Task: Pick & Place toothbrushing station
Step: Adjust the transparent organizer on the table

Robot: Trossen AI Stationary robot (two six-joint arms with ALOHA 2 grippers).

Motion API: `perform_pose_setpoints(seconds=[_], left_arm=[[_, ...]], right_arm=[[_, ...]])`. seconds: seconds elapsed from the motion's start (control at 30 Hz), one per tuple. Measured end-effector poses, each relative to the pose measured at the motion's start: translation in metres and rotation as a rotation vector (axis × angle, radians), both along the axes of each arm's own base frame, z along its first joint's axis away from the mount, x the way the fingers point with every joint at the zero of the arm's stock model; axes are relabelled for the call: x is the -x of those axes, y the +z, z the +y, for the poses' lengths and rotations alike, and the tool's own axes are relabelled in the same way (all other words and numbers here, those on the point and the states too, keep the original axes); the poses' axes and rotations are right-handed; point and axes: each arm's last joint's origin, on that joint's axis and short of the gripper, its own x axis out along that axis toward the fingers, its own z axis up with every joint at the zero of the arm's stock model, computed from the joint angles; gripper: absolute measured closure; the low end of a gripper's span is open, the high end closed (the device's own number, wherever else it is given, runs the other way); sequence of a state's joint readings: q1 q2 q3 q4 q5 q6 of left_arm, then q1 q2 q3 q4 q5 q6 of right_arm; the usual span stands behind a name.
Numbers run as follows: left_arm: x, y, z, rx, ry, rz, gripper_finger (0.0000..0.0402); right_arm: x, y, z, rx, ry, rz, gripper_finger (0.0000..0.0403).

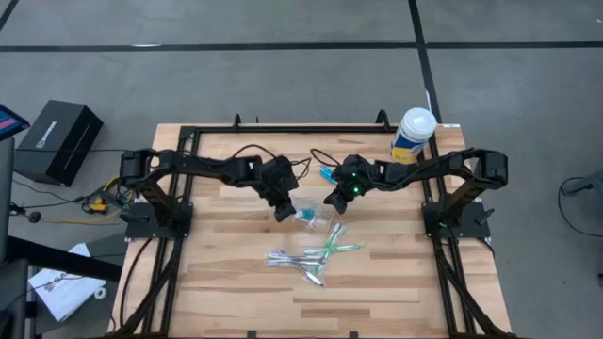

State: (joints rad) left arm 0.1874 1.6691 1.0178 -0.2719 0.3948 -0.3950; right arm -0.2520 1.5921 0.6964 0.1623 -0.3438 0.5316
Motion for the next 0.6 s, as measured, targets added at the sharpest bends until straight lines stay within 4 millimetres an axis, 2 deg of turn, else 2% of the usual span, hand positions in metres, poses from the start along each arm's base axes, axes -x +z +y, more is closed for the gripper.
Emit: perform_pose_setpoints(seconds=[0.27, 0.6], left_arm=[[-0.006, -0.01, 0.0, 0.036, -0.028, 0.01, 0.0402], [-0.006, -0.007, 0.002, 0.036, -0.018, -0.002, 0.0402]], right_arm=[[-0.005, 0.007, 0.0, -0.002, 0.023, -0.028, 0.0344], [-0.008, 0.013, -0.01, 0.01, 0.004, -0.049, 0.0344]])
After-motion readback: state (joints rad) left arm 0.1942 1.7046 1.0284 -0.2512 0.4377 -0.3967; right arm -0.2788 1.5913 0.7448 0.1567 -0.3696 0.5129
